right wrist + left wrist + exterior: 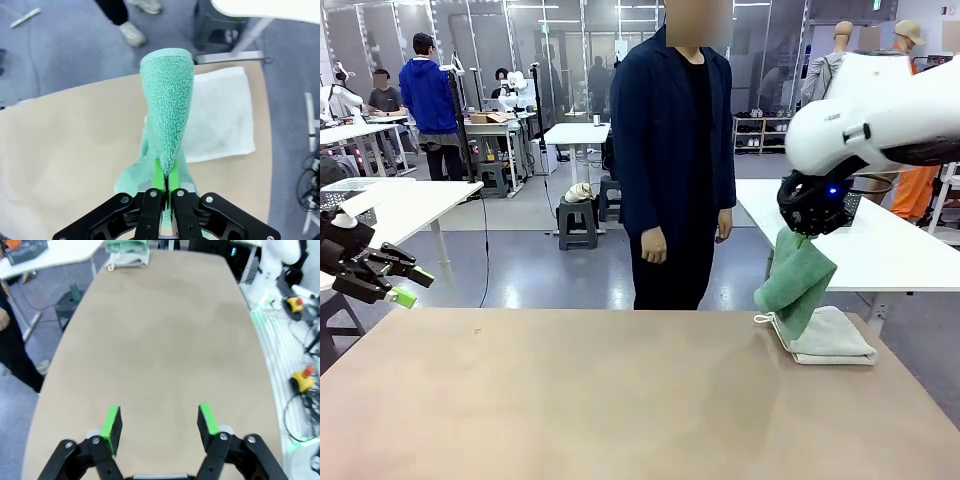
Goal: Fold the towels and place them in the basket.
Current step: Stack the folded Towel with hook on the right side of the table.
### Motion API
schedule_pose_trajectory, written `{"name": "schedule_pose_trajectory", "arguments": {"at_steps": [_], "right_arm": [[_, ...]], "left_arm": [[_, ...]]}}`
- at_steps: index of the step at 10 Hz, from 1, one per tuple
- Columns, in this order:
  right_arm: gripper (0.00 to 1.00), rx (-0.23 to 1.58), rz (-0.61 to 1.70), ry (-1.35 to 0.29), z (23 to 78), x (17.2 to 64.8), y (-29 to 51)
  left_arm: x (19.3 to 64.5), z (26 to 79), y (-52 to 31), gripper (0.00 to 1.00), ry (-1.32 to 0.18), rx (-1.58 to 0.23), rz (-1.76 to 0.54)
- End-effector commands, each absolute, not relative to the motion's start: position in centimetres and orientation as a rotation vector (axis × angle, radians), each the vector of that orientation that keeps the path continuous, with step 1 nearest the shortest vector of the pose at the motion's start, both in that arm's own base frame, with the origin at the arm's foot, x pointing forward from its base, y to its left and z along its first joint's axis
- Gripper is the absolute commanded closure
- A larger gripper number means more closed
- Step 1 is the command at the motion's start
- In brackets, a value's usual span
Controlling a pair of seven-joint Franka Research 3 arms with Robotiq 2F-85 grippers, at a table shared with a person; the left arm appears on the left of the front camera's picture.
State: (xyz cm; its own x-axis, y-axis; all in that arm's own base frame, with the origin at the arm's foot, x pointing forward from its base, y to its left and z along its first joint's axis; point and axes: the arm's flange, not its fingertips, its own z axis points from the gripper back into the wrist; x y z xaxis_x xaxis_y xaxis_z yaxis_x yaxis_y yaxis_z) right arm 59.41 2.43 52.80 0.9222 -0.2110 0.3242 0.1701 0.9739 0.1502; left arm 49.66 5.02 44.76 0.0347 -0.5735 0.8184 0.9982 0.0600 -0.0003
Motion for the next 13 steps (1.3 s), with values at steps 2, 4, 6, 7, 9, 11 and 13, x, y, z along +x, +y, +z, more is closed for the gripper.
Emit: {"name": "schedule_pose_trajectory", "arguments": {"at_steps": [2,4,6,7,9,11,13], "right_arm": [[0.96,0.364,-0.182,-0.300,49.6,59.6,-1.3],[0.96,0.507,-0.211,-0.252,46.8,60.0,-2.9],[0.96,0.578,-0.229,-0.232,44.8,60.5,-3.9],[0.96,0.591,-0.243,-0.226,43.8,60.6,-4.7],[0.96,0.584,-0.274,-0.239,42.2,61.0,-7.6],[0.96,0.541,-0.280,-0.251,41.8,60.7,-10.4],[0.96,0.491,-0.289,-0.257,42.0,60.8,-12.4]], "left_arm": [[49.6,44.9,5.0,0.23,-0.766,-0.719,-1.387],[49.6,44.9,5.0,0.23,-0.766,-0.719,-1.387],[49.6,44.9,5.0,0.23,-0.766,-0.719,-1.387],[49.6,44.9,5.0,0.23,-0.766,-0.719,-1.387],[49.6,44.9,5.0,0.23,-0.766,-0.719,-1.387],[49.6,44.9,5.0,0.23,-0.766,-0.719,-1.387],[49.6,44.9,5.0,0.23,-0.766,-0.719,-1.387]]}}
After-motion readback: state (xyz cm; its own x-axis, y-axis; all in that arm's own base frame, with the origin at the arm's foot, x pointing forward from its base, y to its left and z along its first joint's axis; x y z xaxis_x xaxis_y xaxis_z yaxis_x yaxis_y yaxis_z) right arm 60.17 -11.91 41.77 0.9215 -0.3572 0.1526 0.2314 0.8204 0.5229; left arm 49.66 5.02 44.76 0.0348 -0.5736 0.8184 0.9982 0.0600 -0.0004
